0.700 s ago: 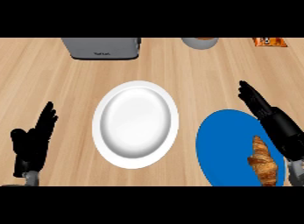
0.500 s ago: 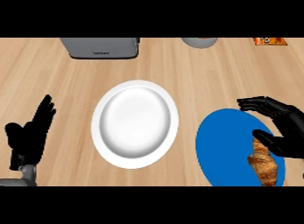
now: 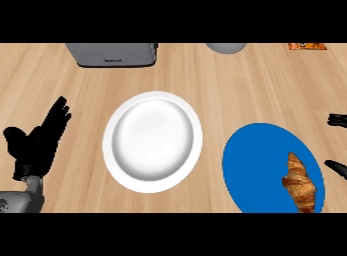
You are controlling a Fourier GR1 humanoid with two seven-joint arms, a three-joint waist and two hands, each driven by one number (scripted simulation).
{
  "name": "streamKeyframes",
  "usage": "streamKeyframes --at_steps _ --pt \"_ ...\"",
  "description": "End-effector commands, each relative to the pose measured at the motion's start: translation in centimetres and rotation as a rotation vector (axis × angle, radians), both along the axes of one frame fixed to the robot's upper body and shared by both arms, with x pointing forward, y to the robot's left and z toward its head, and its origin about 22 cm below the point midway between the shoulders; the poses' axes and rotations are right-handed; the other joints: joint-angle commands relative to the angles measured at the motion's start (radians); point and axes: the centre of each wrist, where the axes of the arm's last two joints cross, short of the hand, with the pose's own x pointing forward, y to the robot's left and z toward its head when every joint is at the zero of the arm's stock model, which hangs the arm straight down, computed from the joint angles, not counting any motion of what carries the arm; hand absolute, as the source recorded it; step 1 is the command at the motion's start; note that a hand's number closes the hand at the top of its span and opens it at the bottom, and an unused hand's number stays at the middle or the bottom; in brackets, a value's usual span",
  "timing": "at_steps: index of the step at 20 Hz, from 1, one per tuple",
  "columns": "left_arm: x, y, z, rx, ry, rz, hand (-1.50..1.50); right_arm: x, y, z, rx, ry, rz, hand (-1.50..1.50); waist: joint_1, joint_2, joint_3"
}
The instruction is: Pick the croissant from the plate and place it in the plate
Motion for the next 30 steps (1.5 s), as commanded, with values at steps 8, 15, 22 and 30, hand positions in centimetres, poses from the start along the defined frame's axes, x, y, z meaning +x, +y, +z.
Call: streamKeyframes --at_steps 8,15,22,30 --pt "2.1 -0.9 1.0 -0.008 0.003 -0.032 0.0 -3.5 -5.8 -3.7 -0.322 0.02 0.19 -1.5 0.015 -0.001 -0.002" --pt "1.6 -1.5 -0.5 -0.005 0.022 -0.037 0.0 -1.9 -2.8 -1.2 -0.442 0.053 0.223 -1.5 0.01 -0.004 -0.004" --pt "1.5 -2.0 -0.9 -0.01 -0.002 -0.02 0.0 -2.9 -1.6 -0.7 -0.627 0.189 0.293 -1.5 0.006 -0.004 -0.004" --pt "2.5 0.0 -0.1 -0.007 0.017 -0.034 0.0 -1.3 1.4 0.0 -0.831 0.222 0.286 -1.5 0.008 -0.004 -0.004"
